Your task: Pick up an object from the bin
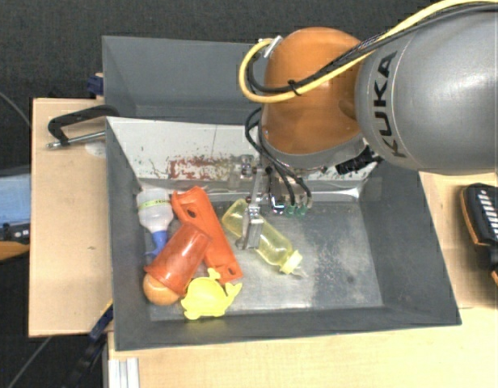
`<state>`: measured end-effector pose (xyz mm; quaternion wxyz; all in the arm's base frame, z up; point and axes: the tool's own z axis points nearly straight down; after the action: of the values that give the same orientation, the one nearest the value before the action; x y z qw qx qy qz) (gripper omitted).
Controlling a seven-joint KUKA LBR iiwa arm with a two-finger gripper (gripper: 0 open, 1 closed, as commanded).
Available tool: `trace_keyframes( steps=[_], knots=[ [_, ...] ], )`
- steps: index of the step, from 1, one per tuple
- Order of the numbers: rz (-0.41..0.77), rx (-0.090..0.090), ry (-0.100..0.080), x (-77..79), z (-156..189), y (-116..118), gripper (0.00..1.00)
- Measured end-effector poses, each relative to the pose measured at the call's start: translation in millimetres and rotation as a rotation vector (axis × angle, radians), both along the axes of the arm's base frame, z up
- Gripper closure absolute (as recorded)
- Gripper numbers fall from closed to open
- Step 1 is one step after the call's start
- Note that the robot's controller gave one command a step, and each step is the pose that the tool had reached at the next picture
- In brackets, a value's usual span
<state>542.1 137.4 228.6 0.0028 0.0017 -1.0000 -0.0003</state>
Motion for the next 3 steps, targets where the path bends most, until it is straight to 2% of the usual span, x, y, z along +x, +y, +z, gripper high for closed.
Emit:
trace_keyframes(
  steps=[1,2,3],
  knots=[
    [-0.003,0.002,-0.009,1.7,4.9,-0.9,0.00],
    [-0.084,0.002,-0.005,4.8,-60.0,-72.5,0.00],
    [-0.088,0.000,0.000,4.4,-95.4,-113.5,0.00]
  ],
)
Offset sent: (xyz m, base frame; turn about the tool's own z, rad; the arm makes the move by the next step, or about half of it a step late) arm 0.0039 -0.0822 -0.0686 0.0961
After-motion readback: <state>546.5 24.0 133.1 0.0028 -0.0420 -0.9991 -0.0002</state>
